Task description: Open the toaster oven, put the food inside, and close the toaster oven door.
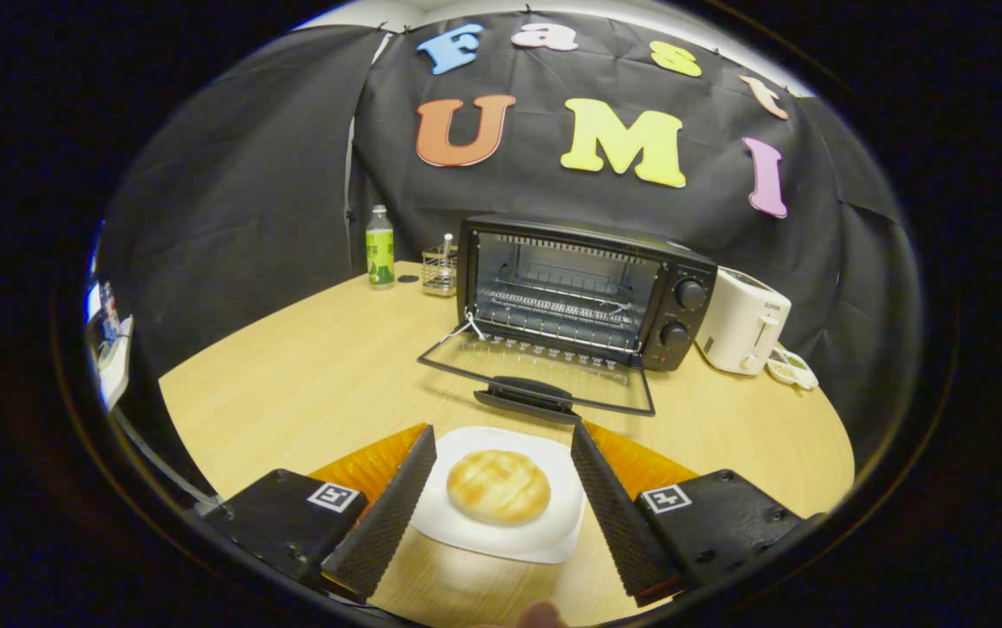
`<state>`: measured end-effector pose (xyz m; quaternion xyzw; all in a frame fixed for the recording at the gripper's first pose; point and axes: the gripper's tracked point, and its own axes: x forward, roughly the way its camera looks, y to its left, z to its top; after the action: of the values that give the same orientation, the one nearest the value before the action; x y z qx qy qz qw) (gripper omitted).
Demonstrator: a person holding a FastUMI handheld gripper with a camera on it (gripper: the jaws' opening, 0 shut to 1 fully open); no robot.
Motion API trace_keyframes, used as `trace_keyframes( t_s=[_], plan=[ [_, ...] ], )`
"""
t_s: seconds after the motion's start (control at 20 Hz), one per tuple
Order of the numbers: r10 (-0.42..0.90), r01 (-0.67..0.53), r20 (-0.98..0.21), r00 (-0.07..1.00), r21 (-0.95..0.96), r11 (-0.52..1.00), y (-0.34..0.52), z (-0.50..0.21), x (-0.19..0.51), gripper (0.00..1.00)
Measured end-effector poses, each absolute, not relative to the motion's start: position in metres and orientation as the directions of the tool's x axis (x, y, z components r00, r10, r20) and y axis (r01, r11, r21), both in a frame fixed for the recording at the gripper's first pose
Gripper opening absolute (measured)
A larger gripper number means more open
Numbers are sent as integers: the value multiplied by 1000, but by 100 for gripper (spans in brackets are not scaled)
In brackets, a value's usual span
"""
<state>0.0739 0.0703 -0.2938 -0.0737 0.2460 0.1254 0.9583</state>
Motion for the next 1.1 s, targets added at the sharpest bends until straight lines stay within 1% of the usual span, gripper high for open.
trace_keyframes(
  t_s=[0.15, 0.35, 0.55, 0.7, 0.8, 0.85, 1.05, 1.1],
  plan=[
    [205, -292, -501, 841, -101, 951, 71, -310, 71, 100],
    [221, -333, -563, 796, -103, 937, 77, -336, 68, 100],
    [181, -315, -607, 774, -120, 941, 74, -358, 69, 100],
    [174, -317, -608, 775, -136, 939, 75, -361, 71, 98],
    [173, -309, -598, 782, -132, 942, 75, -360, 73, 88],
    [178, -307, -594, 785, -123, 944, 75, -360, 74, 79],
    [201, -296, -582, 788, -71, 953, 71, -354, 73, 57],
    [199, -280, -574, 794, -55, 958, 67, -350, 75, 56]
  ],
)
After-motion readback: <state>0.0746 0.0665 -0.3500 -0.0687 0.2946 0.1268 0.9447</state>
